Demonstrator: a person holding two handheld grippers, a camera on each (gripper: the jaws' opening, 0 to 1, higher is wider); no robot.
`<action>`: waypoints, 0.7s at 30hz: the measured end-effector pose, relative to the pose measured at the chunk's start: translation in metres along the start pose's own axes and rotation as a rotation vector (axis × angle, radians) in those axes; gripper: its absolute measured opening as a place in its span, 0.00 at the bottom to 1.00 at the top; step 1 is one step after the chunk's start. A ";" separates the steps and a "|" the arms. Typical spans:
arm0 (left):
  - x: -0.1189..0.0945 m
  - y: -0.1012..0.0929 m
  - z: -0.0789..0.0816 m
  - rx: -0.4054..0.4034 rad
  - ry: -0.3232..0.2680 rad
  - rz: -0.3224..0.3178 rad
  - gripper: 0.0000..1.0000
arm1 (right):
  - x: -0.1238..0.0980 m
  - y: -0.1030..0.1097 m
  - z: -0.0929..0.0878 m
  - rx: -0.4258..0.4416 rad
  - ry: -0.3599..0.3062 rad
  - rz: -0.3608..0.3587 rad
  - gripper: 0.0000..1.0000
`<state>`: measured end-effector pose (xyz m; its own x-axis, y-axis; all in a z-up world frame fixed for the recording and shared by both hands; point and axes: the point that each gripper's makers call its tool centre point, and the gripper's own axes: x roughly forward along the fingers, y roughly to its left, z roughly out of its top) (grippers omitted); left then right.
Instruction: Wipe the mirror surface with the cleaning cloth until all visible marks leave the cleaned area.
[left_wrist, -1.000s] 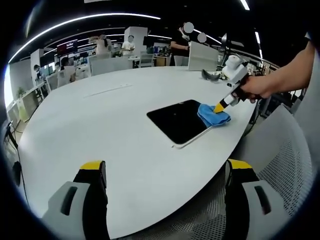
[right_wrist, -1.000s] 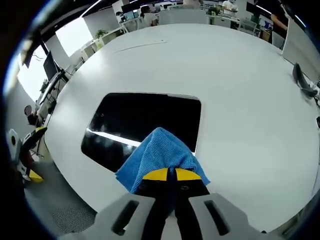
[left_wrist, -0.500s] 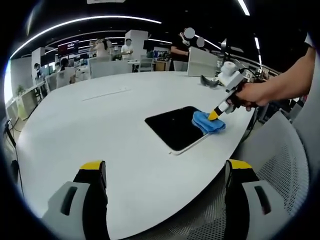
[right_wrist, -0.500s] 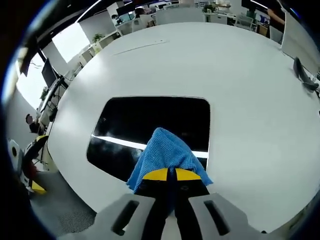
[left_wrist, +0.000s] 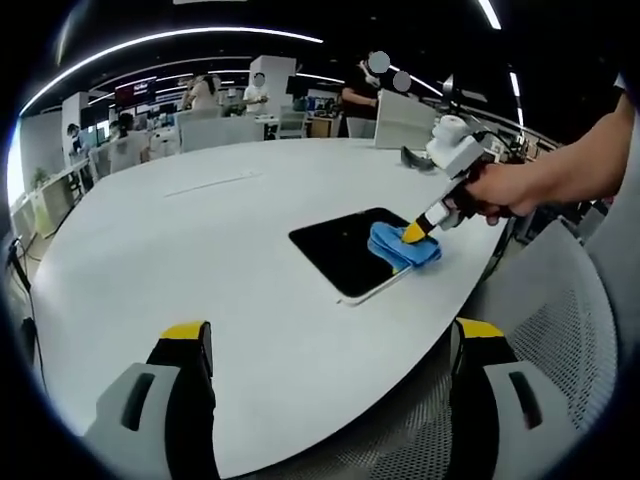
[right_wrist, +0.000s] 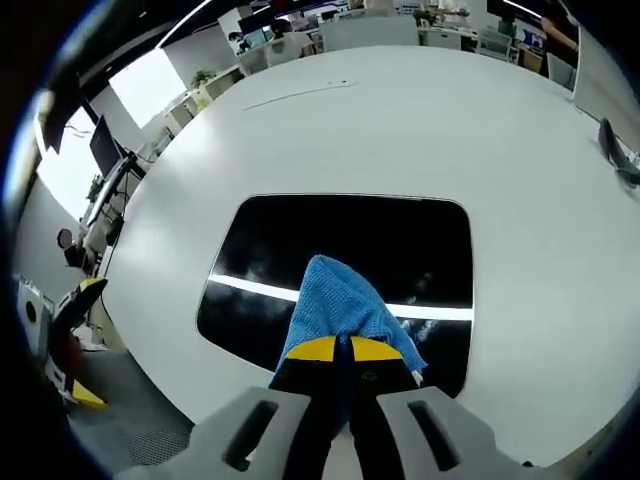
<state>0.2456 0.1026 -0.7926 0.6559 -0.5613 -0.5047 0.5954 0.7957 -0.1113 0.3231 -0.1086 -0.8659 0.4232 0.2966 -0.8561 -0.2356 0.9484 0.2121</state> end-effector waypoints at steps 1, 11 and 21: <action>0.000 0.000 -0.001 0.001 0.004 -0.001 0.99 | 0.001 0.001 0.001 -0.002 0.000 -0.002 0.00; 0.000 -0.001 0.004 0.011 -0.020 -0.004 0.99 | 0.005 0.010 0.003 0.009 -0.004 0.003 0.00; 0.001 -0.002 0.002 0.001 -0.012 -0.014 0.99 | 0.012 0.036 0.004 -0.017 0.013 0.034 0.00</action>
<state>0.2463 0.1000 -0.7911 0.6530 -0.5753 -0.4925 0.6050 0.7875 -0.1177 0.3236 -0.0706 -0.8665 0.4034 0.3266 -0.8547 -0.2646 0.9359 0.2327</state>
